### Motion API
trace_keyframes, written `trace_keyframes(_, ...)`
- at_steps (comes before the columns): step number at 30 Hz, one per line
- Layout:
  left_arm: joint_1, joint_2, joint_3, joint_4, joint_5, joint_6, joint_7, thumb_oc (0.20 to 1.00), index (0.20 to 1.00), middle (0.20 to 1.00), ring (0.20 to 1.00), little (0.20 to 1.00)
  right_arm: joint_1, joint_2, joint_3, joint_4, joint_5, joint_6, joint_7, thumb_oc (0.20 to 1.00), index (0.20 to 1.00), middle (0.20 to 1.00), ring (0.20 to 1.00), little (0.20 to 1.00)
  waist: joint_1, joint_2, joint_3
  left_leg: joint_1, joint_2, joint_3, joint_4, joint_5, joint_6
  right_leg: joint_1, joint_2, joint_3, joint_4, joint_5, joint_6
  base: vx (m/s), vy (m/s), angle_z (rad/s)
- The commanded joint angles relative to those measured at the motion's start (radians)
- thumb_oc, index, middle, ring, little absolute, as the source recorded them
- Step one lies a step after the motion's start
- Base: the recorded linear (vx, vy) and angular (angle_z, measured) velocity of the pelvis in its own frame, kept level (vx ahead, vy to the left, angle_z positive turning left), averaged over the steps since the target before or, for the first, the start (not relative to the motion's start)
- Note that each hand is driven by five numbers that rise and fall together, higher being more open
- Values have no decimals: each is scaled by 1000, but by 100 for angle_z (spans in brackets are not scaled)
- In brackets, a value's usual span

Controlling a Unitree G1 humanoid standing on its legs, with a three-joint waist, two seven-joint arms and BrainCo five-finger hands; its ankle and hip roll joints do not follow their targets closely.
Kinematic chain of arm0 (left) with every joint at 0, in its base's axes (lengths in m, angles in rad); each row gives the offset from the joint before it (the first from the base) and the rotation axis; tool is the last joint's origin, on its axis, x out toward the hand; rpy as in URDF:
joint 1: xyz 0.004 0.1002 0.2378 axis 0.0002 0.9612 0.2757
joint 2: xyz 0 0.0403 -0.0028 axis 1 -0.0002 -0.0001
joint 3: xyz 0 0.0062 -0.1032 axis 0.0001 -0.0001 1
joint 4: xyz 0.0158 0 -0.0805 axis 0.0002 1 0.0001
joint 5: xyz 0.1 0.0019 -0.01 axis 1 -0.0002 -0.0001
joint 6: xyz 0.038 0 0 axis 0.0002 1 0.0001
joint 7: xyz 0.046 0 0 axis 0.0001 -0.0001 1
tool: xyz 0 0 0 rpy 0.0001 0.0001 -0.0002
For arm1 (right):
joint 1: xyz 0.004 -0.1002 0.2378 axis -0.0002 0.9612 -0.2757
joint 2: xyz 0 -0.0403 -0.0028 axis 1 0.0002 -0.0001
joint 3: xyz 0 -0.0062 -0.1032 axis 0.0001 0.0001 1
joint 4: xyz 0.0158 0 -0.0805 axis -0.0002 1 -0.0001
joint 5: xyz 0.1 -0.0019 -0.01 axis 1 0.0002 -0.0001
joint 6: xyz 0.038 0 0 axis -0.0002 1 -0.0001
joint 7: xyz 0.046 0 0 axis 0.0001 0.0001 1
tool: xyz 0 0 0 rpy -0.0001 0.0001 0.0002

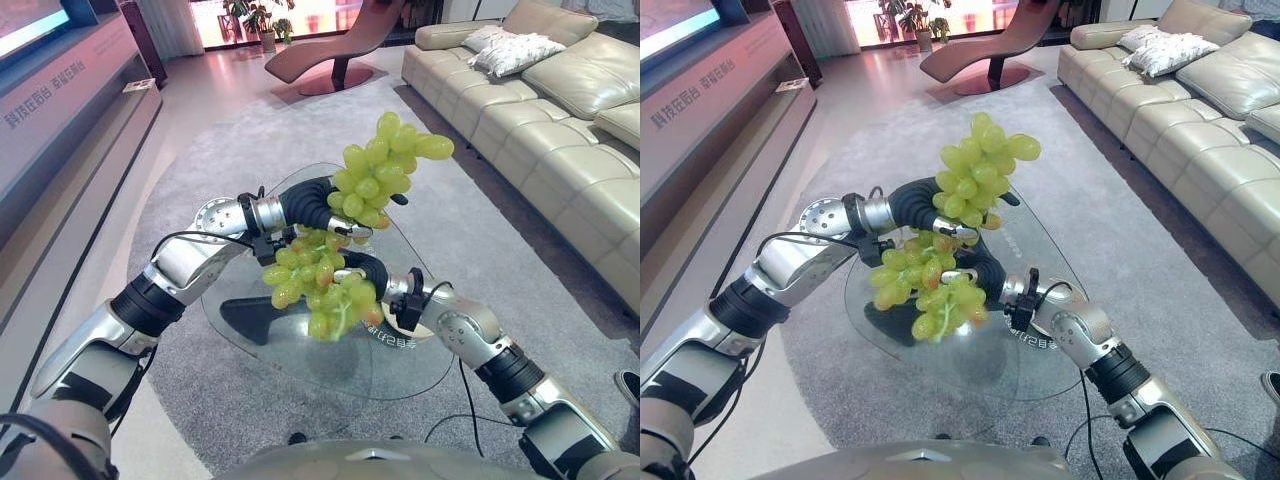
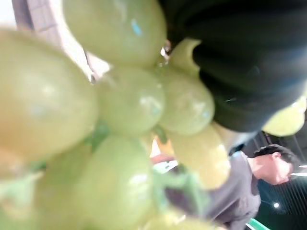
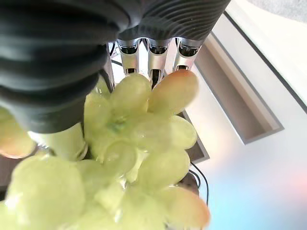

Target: Pick up fruits into the plate

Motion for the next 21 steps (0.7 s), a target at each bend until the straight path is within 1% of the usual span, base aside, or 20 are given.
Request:
trace_keyframes(1,-122,-41,94,100,-29,-70,56,200,200,200,200,200,-39,107,48,-64,48,-9,68,200,200,200,200,200,17,-33,3,69,1,63,7,-128,-6,45,-36,-21,5,-64,51,0,0,0)
trace_keyframes(16,-137,-47,102,119,-31,-67,52,200,200,200,200,200,-44,116,48,-56,52,-4,58,200,200,200,200,200,17,-33,6,63,7,65,7,-126,-11,39,-38,-27,5,-61,54,-4,0,0)
trace_keyframes(21,-137,-49,105,117,-25,-58,50,200,200,200,200,200,-45,119,47,-49,53,-6,54,200,200,200,200,200,19,-33,7,60,8,63,7,-125,-11,38,-39,-29,5,-60,54,0,0,0)
